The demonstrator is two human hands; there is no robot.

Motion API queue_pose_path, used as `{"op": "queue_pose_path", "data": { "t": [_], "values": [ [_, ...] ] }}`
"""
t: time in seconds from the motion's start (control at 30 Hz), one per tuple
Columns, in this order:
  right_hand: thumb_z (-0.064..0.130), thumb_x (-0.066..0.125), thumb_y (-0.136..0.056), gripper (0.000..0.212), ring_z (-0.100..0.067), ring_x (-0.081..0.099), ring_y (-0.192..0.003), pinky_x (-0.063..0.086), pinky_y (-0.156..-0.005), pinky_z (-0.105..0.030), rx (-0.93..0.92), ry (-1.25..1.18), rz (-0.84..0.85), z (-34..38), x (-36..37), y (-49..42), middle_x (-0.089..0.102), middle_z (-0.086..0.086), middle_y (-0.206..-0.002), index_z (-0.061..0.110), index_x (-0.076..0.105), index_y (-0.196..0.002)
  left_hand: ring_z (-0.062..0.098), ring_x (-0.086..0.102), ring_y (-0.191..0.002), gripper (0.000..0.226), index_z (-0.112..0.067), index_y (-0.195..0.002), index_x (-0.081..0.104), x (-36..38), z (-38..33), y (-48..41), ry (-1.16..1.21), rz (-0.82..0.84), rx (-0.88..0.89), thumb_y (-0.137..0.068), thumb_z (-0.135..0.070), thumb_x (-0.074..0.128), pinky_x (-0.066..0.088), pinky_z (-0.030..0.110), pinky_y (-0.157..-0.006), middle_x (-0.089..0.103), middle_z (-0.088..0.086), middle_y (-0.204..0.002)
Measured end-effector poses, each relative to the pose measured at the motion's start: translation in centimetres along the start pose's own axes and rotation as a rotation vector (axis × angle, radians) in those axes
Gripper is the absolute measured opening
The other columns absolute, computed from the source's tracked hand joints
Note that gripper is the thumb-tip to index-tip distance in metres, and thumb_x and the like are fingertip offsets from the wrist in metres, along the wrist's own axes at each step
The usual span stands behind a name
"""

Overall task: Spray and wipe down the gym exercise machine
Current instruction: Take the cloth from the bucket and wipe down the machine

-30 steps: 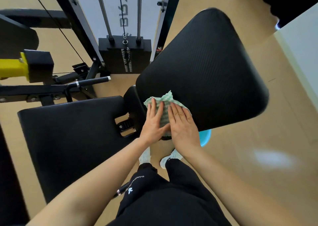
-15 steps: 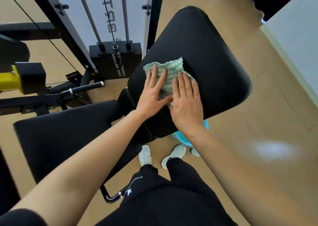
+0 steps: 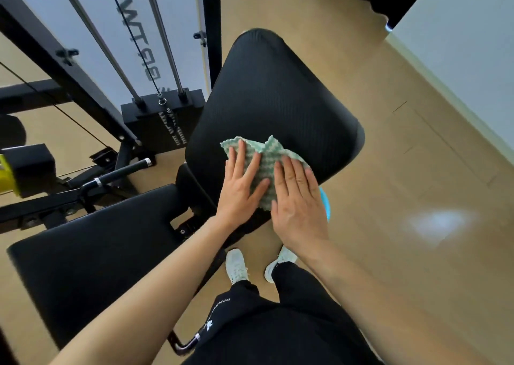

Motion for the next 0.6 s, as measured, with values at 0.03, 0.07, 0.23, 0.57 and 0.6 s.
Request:
{"op": "queue_pose_path", "data": {
  "t": [0.03,0.07,0.23,0.57,0.6],
  "values": [
    [0.023,0.054,-0.098,0.072,-0.029,0.015,-0.157,-0.001,-0.13,-0.041,-0.005,0.013,-0.04,-0.5,-1.0,-1.2,0.021,-0.018,-0.168,0.001,0.024,-0.16,0.031,-0.016,-0.159,0.07,-0.038,-0.163,0.004,-0.9,-0.5,-1.7,-0.011,-0.027,0.027,-0.105,-0.058,0.037,0.016,0.065,-0.124,-0.015,-0.002,-0.172],
    [0.02,0.054,-0.097,0.072,-0.03,0.015,-0.157,-0.001,-0.13,-0.041,-0.007,0.024,-0.08,-1.0,-2.0,-2.3,0.022,-0.018,-0.168,0.001,0.025,-0.16,0.033,-0.014,-0.159,0.07,-0.034,-0.164,0.007,-1.8,-1.1,-3.5,-0.024,-0.05,0.052,-0.106,-0.055,0.04,0.016,0.065,-0.124,-0.011,0.001,-0.173],
    [0.012,0.054,-0.098,0.068,-0.033,0.014,-0.158,-0.001,-0.129,-0.042,0.067,0.002,-0.238,-3.5,-6.5,-7.2,0.02,-0.021,-0.168,0.004,0.027,-0.16,0.036,-0.012,-0.158,0.07,-0.031,-0.164,0.01,-6.3,-5.6,-10.4,-0.046,-0.113,0.147,-0.106,-0.049,0.043,0.007,0.064,-0.126,-0.005,0.006,-0.174],
    [0.017,0.055,-0.104,0.068,-0.035,0.02,-0.156,0.02,-0.127,-0.048,0.252,-0.265,-0.28,-8.5,-5.8,-0.4,0.02,-0.024,-0.167,0.011,0.021,-0.163,0.043,-0.008,-0.158,0.061,-0.027,-0.162,0.024,-0.5,-11.5,-3.6,-0.081,-0.14,0.298,-0.107,-0.044,0.043,0.008,0.07,-0.123,0.003,0.013,-0.172],
    [0.01,0.056,-0.102,0.069,-0.033,0.022,-0.156,0.026,-0.125,-0.048,0.251,-0.348,-0.304,-8.6,-5.2,0.8,0.022,-0.023,-0.166,0.009,0.022,-0.162,0.044,-0.006,-0.158,0.061,-0.028,-0.162,0.024,0.3,-11.7,-2.7,-0.082,-0.15,0.314,-0.107,-0.043,0.047,0.008,0.069,-0.123,0.006,0.014,-0.172]
  ]
}}
Point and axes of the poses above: each hand's wrist, its own y-axis away from the middle knuckle, its own x-axis out of the palm, z = x × y, the point moved 5 cm from there along -y, towards the middle knuckle
